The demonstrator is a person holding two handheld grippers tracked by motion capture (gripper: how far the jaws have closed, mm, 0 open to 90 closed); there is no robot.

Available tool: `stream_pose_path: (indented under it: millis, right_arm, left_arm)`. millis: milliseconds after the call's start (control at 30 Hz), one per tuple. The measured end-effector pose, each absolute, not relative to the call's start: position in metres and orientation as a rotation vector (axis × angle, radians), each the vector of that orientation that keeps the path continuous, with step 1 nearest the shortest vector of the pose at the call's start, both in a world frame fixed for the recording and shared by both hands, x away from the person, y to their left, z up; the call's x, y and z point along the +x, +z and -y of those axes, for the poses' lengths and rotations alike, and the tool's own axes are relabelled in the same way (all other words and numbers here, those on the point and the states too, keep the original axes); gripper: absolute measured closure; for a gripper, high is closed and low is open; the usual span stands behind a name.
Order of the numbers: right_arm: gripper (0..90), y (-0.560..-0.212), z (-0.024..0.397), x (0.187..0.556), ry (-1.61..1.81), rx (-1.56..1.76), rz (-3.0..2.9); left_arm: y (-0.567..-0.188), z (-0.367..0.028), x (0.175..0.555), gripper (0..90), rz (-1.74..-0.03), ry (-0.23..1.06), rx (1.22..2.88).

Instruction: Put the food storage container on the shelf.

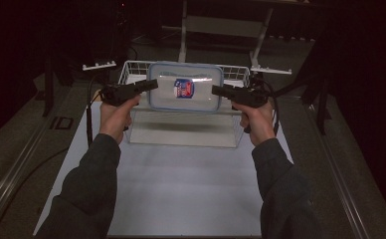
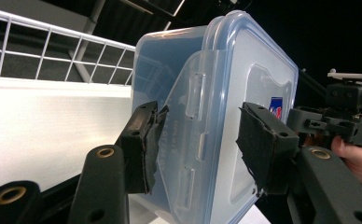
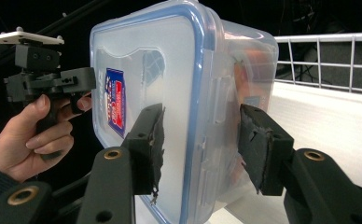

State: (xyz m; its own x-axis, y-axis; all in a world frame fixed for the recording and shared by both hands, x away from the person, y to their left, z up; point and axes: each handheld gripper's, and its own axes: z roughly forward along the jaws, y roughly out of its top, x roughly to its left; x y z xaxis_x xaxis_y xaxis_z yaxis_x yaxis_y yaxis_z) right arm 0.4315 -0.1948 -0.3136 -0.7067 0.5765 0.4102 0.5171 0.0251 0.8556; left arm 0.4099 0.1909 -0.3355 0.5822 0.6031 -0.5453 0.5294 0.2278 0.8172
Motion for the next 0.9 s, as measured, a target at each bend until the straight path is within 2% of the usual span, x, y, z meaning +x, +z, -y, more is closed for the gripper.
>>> stream_pose_path:
  millis: [500, 900]
  right_arm:
    - [50.8, -0.320, 0.197, 0.438, 1.858, 1.314, -2.162]
    - [49.6, -0.325, 0.196, 0.449, 1.899, 1.379, -2.107]
  left_arm:
    - [-0.334, -0.187, 0.415, 48.7, -1.089, 0.076, 1.414]
    - [-0.343, -0.188, 0.429, 48.6, -1.095, 0.049, 1.340]
